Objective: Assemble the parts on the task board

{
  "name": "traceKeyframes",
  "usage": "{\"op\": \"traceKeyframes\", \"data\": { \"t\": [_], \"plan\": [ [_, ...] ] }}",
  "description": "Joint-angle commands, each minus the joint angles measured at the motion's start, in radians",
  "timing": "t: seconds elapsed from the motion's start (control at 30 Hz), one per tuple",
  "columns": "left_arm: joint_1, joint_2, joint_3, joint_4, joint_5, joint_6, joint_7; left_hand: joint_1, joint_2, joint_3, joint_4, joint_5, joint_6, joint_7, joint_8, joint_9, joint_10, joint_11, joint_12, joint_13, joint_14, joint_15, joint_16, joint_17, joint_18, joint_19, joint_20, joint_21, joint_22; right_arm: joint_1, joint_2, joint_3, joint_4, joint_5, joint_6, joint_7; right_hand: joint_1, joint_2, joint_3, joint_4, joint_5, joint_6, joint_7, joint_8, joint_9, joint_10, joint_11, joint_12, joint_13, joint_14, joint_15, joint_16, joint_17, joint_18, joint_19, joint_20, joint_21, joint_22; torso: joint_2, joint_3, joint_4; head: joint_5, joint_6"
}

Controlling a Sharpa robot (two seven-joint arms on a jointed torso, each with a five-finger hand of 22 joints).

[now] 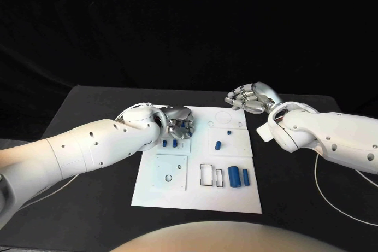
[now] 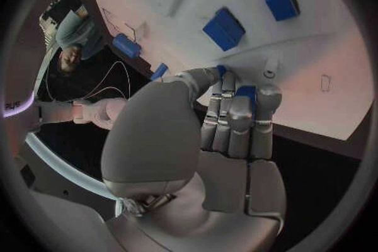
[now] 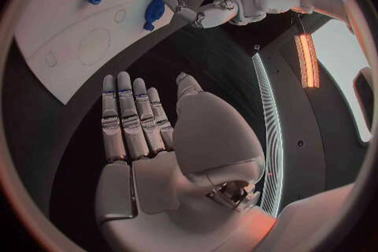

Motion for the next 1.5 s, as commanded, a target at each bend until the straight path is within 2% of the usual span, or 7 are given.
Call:
{"op": "traceKeyframes", "data": {
  "t": [0.03,0.3,0.5,0.57,0.87,1.13,1.5],
  "plan": [
    [-0.009,-0.01,-0.006,0.011,0.004,-0.014,0.011,0.009,-0.005,0.008,-0.002,0.005,0.007,0.001,-0.005,0.0,0.011,0.0,-0.005,0.005,0.01,0.002,0.004,0.004,-0.018,0.007,0.0,0.008,0.004,-0.001,0.001,0.0,-0.001,-0.011,0.012,0.004,-0.001,0.008,-0.007,-0.001,0.005,0.008,0.071,0.004,-0.001,0.003,-0.004,0.003,-0.001,0.002,0.0,-0.004,-0.002,0.006,-0.005,-0.001,-0.003,-0.002,-0.001,-0.0007,0.0001,0.0,0.001],
    [-0.008,-0.056,0.004,0.061,0.018,-0.045,0.018,0.002,-0.009,0.011,-0.002,0.003,0.01,0.003,-0.011,-0.001,0.021,0.001,-0.023,0.003,0.014,0.003,0.003,0.002,-0.018,0.01,0.0,0.01,0.006,-0.002,0.0,0.0,-0.006,-0.011,0.012,0.004,-0.001,0.008,-0.007,-0.001,0.005,0.008,0.071,0.004,-0.001,0.003,-0.004,0.003,-0.001,0.002,0.0,-0.004,-0.002,0.006,-0.005,-0.001,-0.003,-0.002,-0.003,-0.0006,0.0032,0.003,0.006],
    [-0.007,-0.097,0.021,0.105,0.026,-0.062,0.021,0.001,-0.01,0.01,-0.002,0.003,0.01,0.002,-0.012,-0.001,0.022,0.001,-0.025,0.003,0.014,0.003,0.003,0.001,-0.019,0.01,0.0,0.01,0.007,-0.002,-0.001,0.0,-0.013,-0.011,0.011,0.004,-0.001,0.008,-0.007,-0.001,0.005,0.008,0.071,0.004,-0.001,0.003,-0.004,0.003,-0.001,0.002,0.0,-0.004,-0.002,0.006,-0.005,-0.001,-0.003,-0.002,-0.004,-0.0004,0.0039,0.008,0.009],
    [-0.007,-0.106,0.025,0.113,0.028,-0.065,0.021,0.001,-0.01,0.011,-0.002,0.003,0.01,0.002,-0.012,-0.001,0.023,0.001,-0.026,0.003,0.014,0.003,0.003,0.002,-0.019,0.011,0.0,0.011,0.008,-0.002,-0.001,0.0,-0.014,-0.011,0.011,0.004,-0.001,0.008,-0.007,-0.001,0.005,0.008,0.071,0.004,-0.001,0.003,-0.004,0.003,-0.001,0.002,0.0,-0.004,-0.002,0.006,-0.005,-0.001,-0.003,-0.002,-0.005,-0.0004,0.0053,0.007,0.01],
    [-0.007,-0.15,0.041,0.138,0.041,-0.078,0.019,0.0,-0.011,0.011,-0.002,0.003,0.012,0.002,-0.012,0.0,0.026,0.0,-0.03,0.003,0.017,0.003,0.003,0.006,-0.02,0.016,0.0,0.014,0.013,-0.002,-0.002,0.0,-0.016,-0.011,0.011,0.004,-0.001,0.008,-0.007,-0.001,0.005,0.008,0.071,0.004,-0.001,0.003,-0.004,0.003,-0.001,0.002,0.0,-0.004,-0.002,0.006,-0.005,-0.001,-0.003,-0.002,-0.003,-0.0008,0.0038,0.009,0.014],
    [-0.007,-0.175,0.045,0.139,0.048,-0.066,0.011,0.0,-0.011,0.011,-0.002,0.003,0.014,0.002,-0.013,0.0,0.029,0.0,-0.032,0.003,0.017,0.002,0.003,0.005,-0.02,0.017,-0.001,0.015,0.015,-0.003,-0.005,0.0,-0.016,-0.011,0.011,0.004,-0.002,0.009,-0.007,-0.001,0.004,0.009,0.071,0.005,-0.002,0.004,-0.005,0.004,-0.001,0.004,-0.001,-0.005,-0.005,0.006,-0.005,0.0,-0.002,-0.006,-0.002,-0.0001,0.0031,0.009,0.016],
    [-0.007,-0.181,0.046,0.131,0.051,-0.032,0.0,0.0,-0.011,0.012,-0.002,0.003,0.015,0.002,-0.013,0.0,0.031,0.0,-0.034,0.003,0.018,0.002,0.003,0.005,-0.02,0.018,-0.001,0.015,0.015,-0.004,-0.005,0.0,-0.016,-0.011,0.012,0.004,-0.002,0.009,-0.007,-0.001,0.004,0.009,0.071,0.005,-0.002,0.004,-0.005,0.004,-0.001,0.004,-0.001,-0.005,-0.005,0.006,-0.005,0.0,-0.002,-0.006,-0.003,-0.0001,0.0027,0.008,0.013]
  ]
}}
